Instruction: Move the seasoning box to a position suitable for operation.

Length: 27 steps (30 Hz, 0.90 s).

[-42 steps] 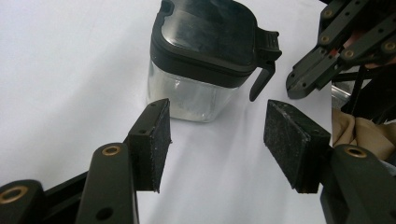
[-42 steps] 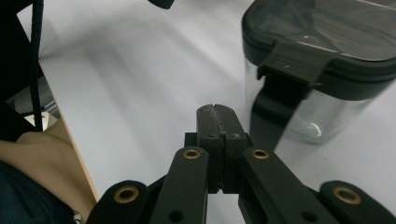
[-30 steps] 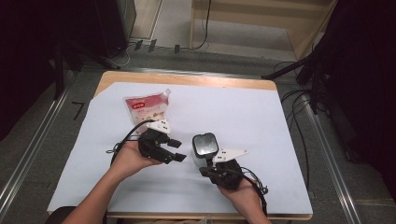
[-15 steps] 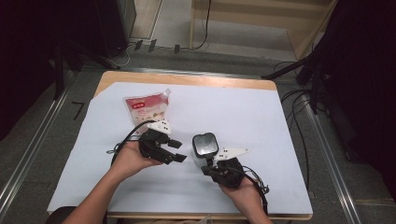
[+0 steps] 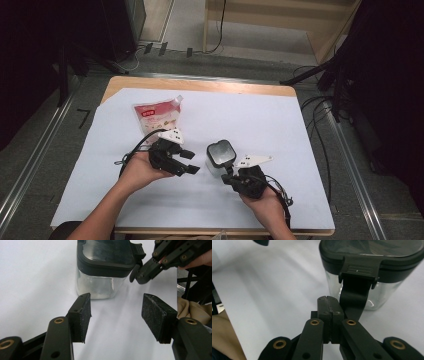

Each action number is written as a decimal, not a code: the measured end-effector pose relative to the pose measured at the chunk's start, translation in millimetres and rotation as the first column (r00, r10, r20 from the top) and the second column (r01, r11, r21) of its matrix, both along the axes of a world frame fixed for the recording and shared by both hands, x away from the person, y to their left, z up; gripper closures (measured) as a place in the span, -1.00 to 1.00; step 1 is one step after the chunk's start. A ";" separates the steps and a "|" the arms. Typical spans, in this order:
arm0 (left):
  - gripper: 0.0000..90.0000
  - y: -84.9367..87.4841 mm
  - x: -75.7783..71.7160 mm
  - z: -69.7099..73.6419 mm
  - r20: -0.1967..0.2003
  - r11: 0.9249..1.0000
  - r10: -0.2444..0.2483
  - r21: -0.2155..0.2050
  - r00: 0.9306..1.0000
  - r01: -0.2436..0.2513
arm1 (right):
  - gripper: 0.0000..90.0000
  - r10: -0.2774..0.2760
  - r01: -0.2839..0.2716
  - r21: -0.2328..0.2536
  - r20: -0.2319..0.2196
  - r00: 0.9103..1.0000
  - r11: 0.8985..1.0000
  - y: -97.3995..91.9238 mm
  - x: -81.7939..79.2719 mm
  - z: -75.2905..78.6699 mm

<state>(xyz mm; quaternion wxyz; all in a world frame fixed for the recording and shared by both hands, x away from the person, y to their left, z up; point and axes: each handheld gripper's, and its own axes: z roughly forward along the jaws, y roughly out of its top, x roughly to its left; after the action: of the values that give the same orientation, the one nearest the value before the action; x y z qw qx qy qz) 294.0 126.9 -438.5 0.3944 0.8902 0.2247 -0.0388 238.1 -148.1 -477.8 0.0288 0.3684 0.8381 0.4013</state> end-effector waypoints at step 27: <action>-0.08 -1.8 -1.3 -0.8 0.019 1.000 0.011 -0.008 1.000 -0.011 | 1.00 -0.102 0.102 -0.026 -0.001 0.995 0.994 -29.6 19.3 1.2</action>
<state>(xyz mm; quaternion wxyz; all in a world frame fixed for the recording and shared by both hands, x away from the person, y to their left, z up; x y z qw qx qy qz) 292.7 125.1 -439.3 0.4000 0.8878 0.2257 -0.0292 257.4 -177.7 -476.6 0.0528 0.4109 0.8233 0.3881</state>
